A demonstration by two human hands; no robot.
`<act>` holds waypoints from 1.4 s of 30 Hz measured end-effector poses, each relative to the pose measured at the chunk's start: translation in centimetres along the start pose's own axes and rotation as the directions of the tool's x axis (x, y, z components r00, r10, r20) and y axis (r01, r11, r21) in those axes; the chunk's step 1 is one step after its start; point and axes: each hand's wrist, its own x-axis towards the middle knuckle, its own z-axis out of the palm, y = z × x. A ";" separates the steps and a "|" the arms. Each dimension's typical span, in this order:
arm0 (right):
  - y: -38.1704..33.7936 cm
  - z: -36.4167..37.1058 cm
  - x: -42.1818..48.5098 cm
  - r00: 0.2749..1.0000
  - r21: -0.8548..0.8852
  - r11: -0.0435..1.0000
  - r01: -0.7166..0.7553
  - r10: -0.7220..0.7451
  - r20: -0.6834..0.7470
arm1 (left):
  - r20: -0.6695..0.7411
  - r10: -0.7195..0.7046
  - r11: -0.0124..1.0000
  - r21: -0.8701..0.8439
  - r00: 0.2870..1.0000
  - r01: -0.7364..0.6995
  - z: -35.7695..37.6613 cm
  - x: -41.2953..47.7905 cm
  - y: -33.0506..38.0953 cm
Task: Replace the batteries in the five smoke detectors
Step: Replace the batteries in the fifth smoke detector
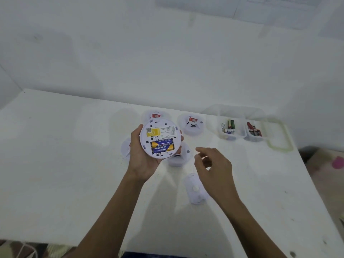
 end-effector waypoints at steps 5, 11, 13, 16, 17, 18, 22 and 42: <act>2.4 1.2 -1.7 0.882 -0.466 0.865 -0.187 0.357 0.308 | 0.012 -0.045 0.999 0.013 0.999 0.045 -0.1 -0.4 -0.5; 4.3 3.2 -3.3 0.842 -0.593 0.778 -0.208 0.451 0.296 | 0.032 -0.070 0.997 -0.014 0.997 0.071 0.5 -1.2 -1.0; 4.6 3.5 -3.3 0.847 -0.594 0.775 -0.216 0.451 0.282 | 0.049 -0.067 0.998 -0.012 0.997 0.068 0.6 -1.5 -1.1; 5.0 3.5 -3.0 0.832 -0.574 0.778 -0.254 0.479 0.281 | 0.083 -0.054 0.999 0.003 0.995 0.054 0.7 -1.7 -1.3; 5.3 3.6 -2.9 0.825 -0.555 0.784 -0.278 0.491 0.280 | 0.095 -0.049 0.999 0.009 0.994 0.048 0.9 -1.8 -1.4; 5.4 3.6 -2.8 0.816 -0.536 0.788 -0.303 0.505 0.282 | 0.095 -0.045 0.999 0.011 0.994 0.044 0.9 -1.8 -1.5; 5.7 4.1 -3.1 0.834 -0.435 0.852 -0.290 0.448 0.322 | 0.141 -0.061 0.998 0.011 0.988 0.060 1.1 -2.2 -1.5; -5.7 -1.5 -1.6 0.995 0.014 0.996 0.092 -0.093 0.022 | -0.126 0.036 0.998 0.063 0.991 -0.028 1.8 -2.5 -3.0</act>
